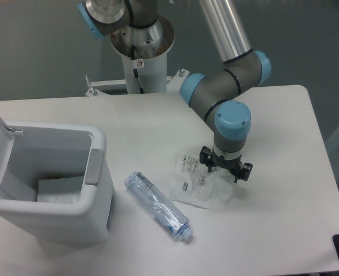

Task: Place the trash in the trash can
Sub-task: 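Rotate the gripper and close it on the plastic wrapper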

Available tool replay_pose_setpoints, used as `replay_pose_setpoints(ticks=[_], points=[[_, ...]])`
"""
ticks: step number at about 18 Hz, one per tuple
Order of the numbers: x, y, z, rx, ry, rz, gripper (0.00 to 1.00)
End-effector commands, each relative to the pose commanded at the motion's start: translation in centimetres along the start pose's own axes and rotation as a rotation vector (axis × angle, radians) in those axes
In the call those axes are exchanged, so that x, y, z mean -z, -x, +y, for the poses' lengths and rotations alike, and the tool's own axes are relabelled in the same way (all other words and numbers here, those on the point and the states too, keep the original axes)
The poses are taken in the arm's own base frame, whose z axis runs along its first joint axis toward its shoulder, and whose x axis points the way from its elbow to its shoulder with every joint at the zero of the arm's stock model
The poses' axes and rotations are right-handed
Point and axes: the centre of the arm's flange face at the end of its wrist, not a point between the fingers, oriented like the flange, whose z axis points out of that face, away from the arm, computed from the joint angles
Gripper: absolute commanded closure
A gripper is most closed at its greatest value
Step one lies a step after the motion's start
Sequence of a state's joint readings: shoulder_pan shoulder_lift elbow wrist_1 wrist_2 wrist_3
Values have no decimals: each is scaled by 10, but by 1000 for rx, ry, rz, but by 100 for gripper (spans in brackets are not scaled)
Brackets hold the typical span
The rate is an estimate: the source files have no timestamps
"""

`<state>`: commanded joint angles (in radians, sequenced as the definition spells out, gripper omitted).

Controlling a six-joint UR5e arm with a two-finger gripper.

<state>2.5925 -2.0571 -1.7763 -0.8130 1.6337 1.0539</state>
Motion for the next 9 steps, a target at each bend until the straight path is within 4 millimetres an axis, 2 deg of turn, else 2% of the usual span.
replay_pose_setpoints(ticks=[3,5,9], points=[[1,-2,0,0,0,0,84],[2,-2,0,2,-1,-1,100],[3,-2,0,2,-6,0,100]])
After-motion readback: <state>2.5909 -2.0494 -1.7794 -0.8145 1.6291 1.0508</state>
